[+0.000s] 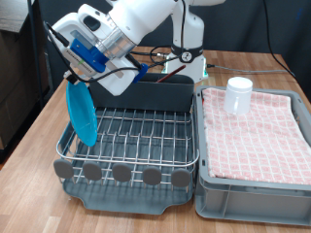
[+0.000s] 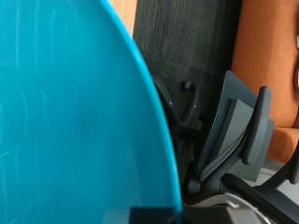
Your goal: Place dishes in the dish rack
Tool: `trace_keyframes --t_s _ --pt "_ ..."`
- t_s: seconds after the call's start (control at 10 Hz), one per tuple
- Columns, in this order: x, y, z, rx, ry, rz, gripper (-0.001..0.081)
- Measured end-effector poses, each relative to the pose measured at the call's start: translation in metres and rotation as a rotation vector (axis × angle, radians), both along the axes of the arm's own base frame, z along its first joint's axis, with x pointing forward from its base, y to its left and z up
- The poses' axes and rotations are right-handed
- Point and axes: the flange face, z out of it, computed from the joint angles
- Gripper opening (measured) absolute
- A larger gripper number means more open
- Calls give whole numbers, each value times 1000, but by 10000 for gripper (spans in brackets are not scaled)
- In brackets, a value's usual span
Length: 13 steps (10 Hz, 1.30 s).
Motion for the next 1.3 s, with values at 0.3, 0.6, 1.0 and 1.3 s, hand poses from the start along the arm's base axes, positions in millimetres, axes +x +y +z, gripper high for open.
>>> trace_keyframes --t_s 0.3,0.6,1.0,1.3 --pt "-4 6 -8 3 0 1 14" --pt "-5 11 -11 9 -2 1 14" --pt "-1 22 -6 32 -14 -5 239" --pt "6 31 12 230 16 -57 571"
